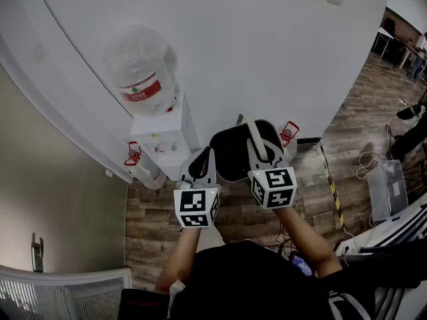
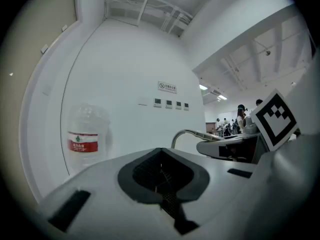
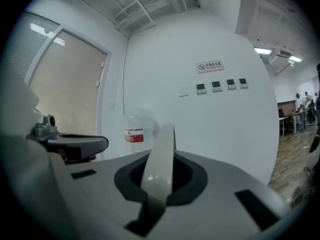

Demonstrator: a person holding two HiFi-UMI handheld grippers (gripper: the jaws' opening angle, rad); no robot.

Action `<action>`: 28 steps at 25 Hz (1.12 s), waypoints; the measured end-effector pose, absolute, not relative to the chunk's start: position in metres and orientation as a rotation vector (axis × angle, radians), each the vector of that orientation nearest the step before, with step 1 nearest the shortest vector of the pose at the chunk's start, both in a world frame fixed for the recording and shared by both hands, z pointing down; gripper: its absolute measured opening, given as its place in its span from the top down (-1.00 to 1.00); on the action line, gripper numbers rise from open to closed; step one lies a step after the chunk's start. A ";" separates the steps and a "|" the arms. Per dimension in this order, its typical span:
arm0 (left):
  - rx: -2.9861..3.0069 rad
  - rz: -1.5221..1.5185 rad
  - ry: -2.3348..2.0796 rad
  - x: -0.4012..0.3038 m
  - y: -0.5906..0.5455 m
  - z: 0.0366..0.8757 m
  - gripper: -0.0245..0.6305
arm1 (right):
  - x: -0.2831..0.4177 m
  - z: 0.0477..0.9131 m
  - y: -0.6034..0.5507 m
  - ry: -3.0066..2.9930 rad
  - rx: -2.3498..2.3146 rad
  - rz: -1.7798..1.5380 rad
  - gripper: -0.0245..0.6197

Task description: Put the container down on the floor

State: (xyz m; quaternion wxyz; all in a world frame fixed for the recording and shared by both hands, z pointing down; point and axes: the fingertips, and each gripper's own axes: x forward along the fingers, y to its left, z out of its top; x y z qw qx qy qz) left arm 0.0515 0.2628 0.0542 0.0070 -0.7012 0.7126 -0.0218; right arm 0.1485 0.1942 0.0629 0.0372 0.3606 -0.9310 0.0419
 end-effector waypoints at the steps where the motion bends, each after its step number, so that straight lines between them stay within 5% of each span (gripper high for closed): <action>1: -2.194 -0.068 2.236 0.052 0.264 0.056 0.87 | 0.149 0.064 0.196 -2.857 1.102 0.128 0.83; 28: -2.169 -0.064 2.298 0.060 0.245 0.058 0.87 | 0.157 0.070 0.172 -2.877 1.057 0.167 0.83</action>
